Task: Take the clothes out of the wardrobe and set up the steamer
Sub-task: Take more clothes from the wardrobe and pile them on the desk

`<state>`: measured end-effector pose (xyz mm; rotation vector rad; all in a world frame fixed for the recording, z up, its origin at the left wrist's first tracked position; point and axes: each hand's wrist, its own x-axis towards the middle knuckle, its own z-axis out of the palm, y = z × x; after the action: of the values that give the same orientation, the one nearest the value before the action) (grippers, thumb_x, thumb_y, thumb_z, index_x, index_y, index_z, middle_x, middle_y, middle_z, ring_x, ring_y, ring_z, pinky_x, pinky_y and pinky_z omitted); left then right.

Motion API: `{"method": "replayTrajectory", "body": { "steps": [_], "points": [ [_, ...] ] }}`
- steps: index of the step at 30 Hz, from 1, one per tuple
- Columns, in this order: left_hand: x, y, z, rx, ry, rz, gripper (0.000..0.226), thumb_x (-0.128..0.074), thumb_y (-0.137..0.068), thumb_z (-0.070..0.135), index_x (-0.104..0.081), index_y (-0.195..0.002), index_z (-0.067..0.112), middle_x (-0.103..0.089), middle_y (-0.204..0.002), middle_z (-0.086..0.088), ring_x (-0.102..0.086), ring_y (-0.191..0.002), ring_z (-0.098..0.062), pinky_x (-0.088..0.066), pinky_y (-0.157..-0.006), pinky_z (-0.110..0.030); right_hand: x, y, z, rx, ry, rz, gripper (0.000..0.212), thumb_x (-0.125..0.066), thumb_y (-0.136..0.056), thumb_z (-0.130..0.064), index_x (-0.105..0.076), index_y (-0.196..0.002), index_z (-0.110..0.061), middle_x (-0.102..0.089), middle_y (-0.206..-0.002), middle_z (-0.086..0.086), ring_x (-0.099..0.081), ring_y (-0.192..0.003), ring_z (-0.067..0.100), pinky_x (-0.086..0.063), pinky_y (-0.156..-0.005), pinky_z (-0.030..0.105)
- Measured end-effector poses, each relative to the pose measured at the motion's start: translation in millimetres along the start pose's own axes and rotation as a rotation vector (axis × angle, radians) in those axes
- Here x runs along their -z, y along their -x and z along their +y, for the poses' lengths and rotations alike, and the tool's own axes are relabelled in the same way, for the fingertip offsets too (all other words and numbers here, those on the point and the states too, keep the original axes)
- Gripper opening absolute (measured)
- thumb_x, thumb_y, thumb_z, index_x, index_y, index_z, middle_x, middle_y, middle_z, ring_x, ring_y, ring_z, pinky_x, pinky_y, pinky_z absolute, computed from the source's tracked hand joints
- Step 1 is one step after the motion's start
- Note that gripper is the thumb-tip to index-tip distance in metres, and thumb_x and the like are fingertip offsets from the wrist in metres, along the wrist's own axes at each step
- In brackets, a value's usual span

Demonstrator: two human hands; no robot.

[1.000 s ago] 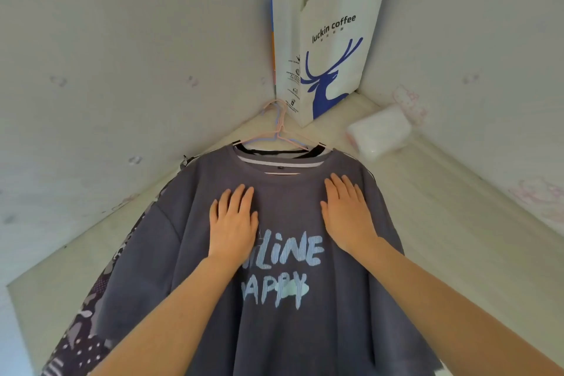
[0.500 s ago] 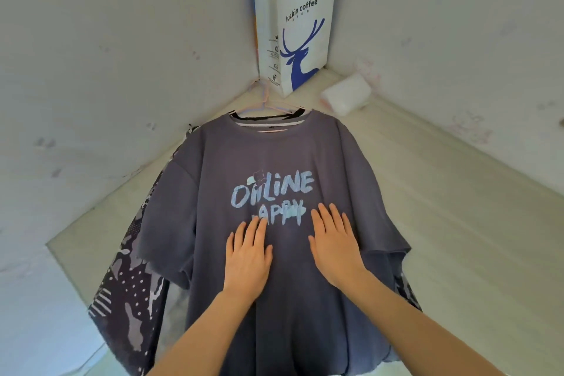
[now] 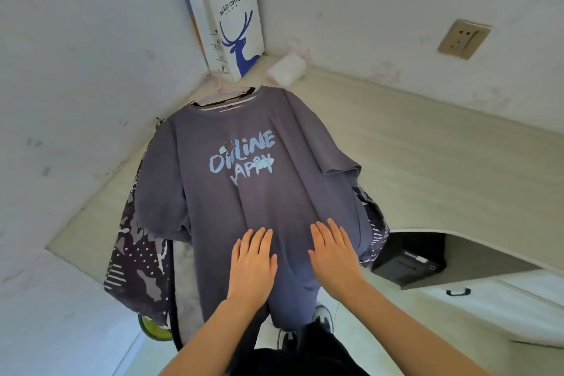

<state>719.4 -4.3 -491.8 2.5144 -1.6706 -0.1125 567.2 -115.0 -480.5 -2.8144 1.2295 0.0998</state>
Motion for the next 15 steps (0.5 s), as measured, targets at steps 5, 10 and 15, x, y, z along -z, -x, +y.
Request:
{"method": "replayTrajectory", "body": {
  "steps": [5,10,15],
  "points": [
    [8,8,35,-0.185,0.044,0.031,0.054,-0.077,-0.076,0.027,-0.061,-0.125,0.011,-0.065,-0.122,-0.005,-0.058,-0.118,-0.031,-0.051,-0.095,-0.047,8,48,14,-0.127,-0.014,0.091,0.063,-0.085,-0.064,-0.034,-0.067,-0.116,-0.005,-0.068,-0.115,0.011,-0.062,-0.112,0.035,-0.053,-0.088,0.048],
    [12,16,83,-0.409,0.112,0.022,0.053,-0.077,-0.076,0.024,-0.061,-0.124,0.009,-0.065,-0.119,-0.005,-0.06,-0.113,-0.029,-0.054,-0.09,-0.041,8,107,39,-0.295,0.0,0.102,0.067,-0.083,-0.065,-0.03,-0.061,-0.124,-0.007,-0.065,-0.121,0.011,-0.059,-0.116,0.034,-0.047,-0.096,0.047],
    [11,37,138,-0.616,0.181,-0.062,0.047,-0.066,-0.085,0.022,-0.053,-0.129,0.01,-0.061,-0.123,-0.004,-0.058,-0.114,-0.022,-0.052,-0.091,-0.034,10,183,63,-0.49,-0.011,0.147,0.058,-0.078,-0.073,-0.034,-0.061,-0.12,-0.006,-0.066,-0.117,0.01,-0.06,-0.114,0.032,-0.05,-0.094,0.046]
  ]
}}
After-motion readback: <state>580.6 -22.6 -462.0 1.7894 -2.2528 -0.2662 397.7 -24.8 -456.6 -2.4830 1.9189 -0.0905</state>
